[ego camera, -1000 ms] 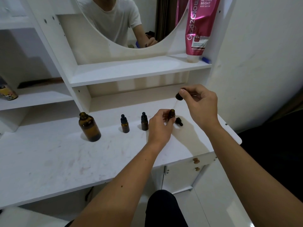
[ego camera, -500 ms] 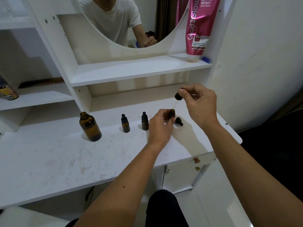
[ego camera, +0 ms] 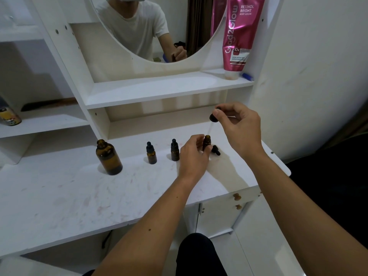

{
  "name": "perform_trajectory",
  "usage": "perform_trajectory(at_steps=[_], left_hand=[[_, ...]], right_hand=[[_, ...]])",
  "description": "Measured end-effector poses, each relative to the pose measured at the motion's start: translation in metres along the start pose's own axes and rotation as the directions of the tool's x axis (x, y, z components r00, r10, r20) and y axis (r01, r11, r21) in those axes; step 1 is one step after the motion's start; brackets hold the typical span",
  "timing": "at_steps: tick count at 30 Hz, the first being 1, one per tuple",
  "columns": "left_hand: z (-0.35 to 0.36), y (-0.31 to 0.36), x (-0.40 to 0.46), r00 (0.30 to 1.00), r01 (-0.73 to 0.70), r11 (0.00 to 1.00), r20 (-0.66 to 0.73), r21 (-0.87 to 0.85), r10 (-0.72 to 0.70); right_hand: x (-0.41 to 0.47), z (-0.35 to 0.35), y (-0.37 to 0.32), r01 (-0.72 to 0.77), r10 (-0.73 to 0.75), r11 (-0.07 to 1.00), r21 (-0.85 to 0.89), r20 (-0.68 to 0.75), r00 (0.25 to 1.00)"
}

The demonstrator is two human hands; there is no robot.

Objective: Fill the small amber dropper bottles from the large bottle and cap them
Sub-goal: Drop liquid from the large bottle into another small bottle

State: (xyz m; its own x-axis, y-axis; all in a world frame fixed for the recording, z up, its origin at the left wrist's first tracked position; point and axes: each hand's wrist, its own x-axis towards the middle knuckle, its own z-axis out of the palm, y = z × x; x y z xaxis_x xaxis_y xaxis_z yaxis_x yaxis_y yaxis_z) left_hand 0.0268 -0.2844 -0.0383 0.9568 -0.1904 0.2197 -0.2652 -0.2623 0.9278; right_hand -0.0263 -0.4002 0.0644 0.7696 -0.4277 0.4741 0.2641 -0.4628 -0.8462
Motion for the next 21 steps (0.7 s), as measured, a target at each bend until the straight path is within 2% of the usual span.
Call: perform_trajectory(at_steps=[10,16,21], left_hand=[[-0.010,0.000,-0.018,0.999,0.031,0.999,0.035,-0.020,-0.030],[-0.033,0.003,-0.042,0.998,0.056,0.996,0.046,-0.067,-0.053],[-0.072,0.003,-0.061,0.997,0.051,0.991,0.060,-0.124,-0.044]], right_hand=[[-0.009,-0.005,-0.021,0.074,-0.074,0.997,0.008,-0.042,0.996],[-0.018,0.009,-0.039,0.125,-0.124,0.992,0.030,-0.023,0.992],[-0.028,0.040,-0.057,0.112,-0.116,0.989,0.101,0.038,0.992]])
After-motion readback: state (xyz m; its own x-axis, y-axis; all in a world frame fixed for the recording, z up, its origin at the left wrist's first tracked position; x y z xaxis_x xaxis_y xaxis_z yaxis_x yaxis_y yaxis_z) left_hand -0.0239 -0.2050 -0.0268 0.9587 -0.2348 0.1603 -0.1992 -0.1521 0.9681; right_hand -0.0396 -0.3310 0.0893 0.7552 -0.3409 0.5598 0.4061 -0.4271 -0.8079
